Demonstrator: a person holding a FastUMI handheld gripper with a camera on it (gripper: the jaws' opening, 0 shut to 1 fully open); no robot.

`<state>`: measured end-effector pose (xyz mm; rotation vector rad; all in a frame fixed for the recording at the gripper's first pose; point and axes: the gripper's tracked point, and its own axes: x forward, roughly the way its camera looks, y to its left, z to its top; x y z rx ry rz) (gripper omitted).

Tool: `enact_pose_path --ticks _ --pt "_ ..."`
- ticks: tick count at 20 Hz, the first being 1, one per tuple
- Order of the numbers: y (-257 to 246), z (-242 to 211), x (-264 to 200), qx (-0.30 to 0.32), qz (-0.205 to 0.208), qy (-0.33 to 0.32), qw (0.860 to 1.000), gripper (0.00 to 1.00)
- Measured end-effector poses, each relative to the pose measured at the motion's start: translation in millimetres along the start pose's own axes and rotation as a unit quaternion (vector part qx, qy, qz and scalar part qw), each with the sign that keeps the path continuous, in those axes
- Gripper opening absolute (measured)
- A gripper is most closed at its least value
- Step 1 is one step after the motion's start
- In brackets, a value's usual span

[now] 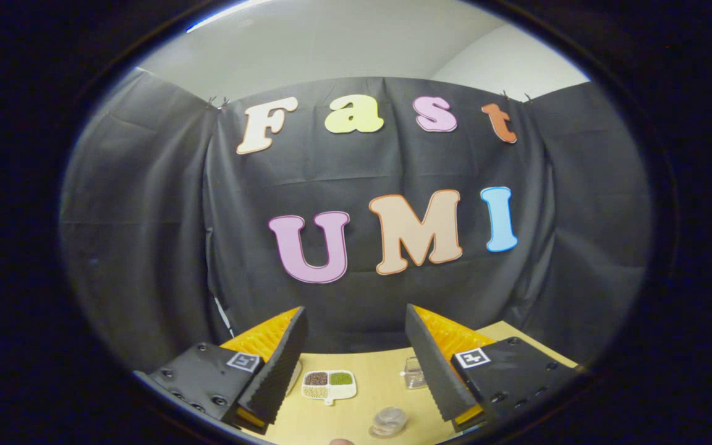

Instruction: Take the bottle from table, then pour the juice into the cup, finally place the bottle on the coaster

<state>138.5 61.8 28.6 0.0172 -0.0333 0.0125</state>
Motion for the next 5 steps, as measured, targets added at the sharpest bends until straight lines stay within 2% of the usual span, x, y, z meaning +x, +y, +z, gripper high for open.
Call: enact_pose_path --ticks 5 --pt "1.2 -0.1 0.8 -0.003 0.006 0.006 1.000 0.98"
